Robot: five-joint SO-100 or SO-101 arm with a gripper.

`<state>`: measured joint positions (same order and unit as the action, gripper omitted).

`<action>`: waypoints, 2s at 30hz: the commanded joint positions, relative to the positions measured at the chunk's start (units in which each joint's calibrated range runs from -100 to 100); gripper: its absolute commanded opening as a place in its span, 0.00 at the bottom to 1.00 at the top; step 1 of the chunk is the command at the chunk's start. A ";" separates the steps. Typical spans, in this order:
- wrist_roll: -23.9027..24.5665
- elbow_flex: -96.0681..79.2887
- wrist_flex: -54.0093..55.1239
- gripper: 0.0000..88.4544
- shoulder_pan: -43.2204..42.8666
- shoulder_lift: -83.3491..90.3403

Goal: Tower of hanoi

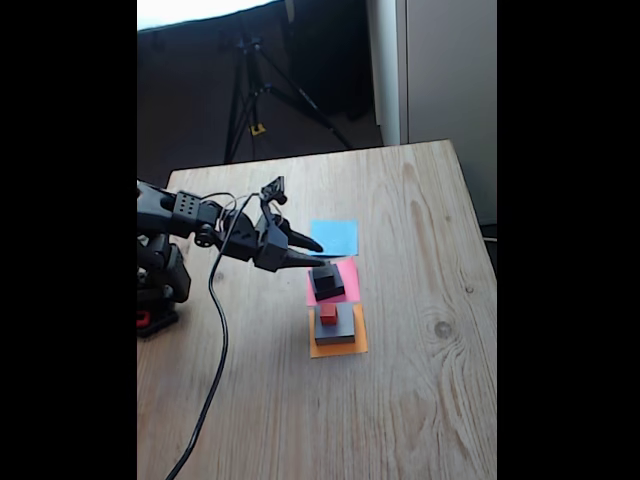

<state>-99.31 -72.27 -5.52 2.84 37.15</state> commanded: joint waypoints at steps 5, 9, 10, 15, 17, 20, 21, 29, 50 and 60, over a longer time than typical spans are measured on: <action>-0.69 16.18 -24.22 0.01 1.72 5.47; -0.69 30.55 -41.30 0.01 2.89 5.01; 0.14 33.82 -44.78 0.01 3.22 4.63; 3.82 53.09 -64.12 0.00 5.98 1.30; 2.98 60.82 -71.08 0.00 7.57 -0.44; 1.31 70.09 -77.96 0.00 9.99 -2.33; 0.98 72.36 -79.34 0.00 10.83 -2.86; -0.69 82.36 -86.95 0.00 17.68 -3.92; -0.69 57.91 -65.82 0.15 21.27 -1.12; -0.69 34.73 -35.88 0.30 20.94 0.55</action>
<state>-99.31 -33.33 -51.24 24.42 35.10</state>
